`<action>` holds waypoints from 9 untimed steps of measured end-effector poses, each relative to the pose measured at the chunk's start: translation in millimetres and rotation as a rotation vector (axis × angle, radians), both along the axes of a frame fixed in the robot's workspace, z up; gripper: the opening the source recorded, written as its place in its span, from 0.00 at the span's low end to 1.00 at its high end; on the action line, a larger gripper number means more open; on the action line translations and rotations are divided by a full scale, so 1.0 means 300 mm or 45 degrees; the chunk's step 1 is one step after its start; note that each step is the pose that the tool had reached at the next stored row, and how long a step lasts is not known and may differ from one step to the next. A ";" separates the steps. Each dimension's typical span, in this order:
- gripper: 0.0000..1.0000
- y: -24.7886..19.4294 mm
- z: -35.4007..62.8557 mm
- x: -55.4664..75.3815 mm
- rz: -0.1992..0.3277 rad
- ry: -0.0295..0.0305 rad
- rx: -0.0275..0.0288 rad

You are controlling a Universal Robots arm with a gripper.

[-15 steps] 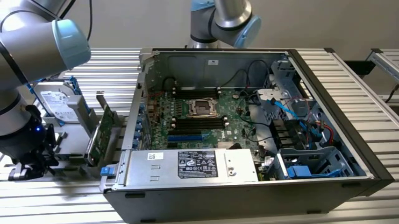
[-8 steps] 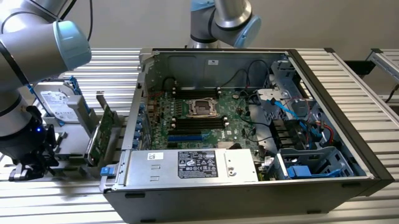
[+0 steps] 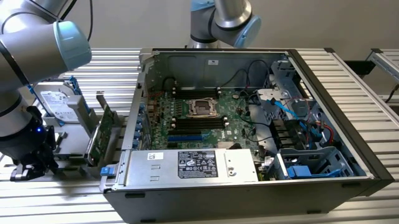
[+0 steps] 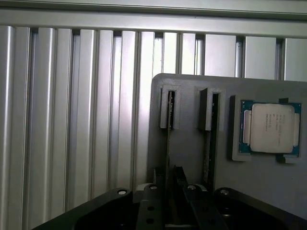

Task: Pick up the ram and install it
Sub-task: 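Pick up the ram and move it above insertion slot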

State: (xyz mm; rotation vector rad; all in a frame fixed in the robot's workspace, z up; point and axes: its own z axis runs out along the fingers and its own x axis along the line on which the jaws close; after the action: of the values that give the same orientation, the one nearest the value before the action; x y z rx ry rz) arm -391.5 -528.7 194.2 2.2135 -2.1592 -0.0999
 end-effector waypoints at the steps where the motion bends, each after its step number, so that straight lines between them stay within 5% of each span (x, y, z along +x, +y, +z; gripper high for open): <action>1: 0.22 0.000 0.000 0.000 0.000 0.0000 0.0000; 9: 0.14 0.000 -0.001 0.000 -0.001 0.0000 0.0000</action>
State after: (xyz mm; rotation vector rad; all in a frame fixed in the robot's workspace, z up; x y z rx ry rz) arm -391.4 -528.6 193.8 2.2126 -2.1600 -0.0999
